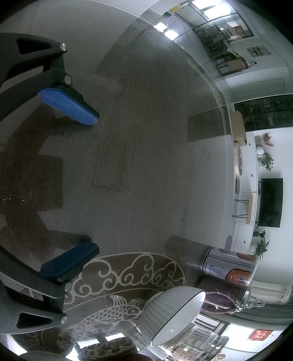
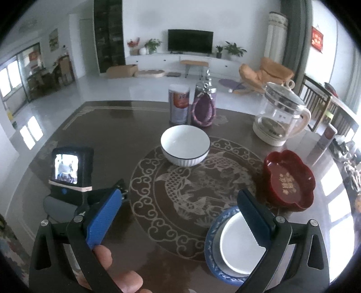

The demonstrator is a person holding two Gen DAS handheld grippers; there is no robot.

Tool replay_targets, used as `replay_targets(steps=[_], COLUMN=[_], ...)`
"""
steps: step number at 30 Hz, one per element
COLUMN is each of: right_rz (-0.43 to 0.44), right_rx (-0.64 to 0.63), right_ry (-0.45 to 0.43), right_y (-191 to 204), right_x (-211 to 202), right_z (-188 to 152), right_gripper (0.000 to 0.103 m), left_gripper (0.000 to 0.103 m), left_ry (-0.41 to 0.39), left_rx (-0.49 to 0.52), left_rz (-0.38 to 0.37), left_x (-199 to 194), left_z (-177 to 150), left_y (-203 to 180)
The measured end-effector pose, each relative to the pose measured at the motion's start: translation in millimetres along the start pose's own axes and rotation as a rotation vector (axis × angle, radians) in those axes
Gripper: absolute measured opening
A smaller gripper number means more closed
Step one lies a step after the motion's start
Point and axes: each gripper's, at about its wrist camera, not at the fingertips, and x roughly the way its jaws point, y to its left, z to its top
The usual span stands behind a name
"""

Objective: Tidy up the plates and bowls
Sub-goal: 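Move the right tool over the blue-and-white plate holding the bowl, then grasp the bowl rim with the right tool while the left tool grasps it too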

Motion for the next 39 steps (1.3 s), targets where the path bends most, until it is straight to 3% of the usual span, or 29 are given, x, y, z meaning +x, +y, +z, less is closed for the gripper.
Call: replay_targets(steps=[24,39], right_rz=[-0.020,-0.131], right_rx=[0.029,-0.021], right_ry=[0.012,-0.011], right_y=[-13,-20], right_x=[-1,7], right_z=[3,23], right_gripper=[0.102,0.102], left_gripper=[0.103,0.103], left_ry=[0.000,0.000], left_rx=[0.000,0.000], left_rz=[0.000,0.000], left_x=[0,0], left_z=[-1,-1], left_y=[0,-1])
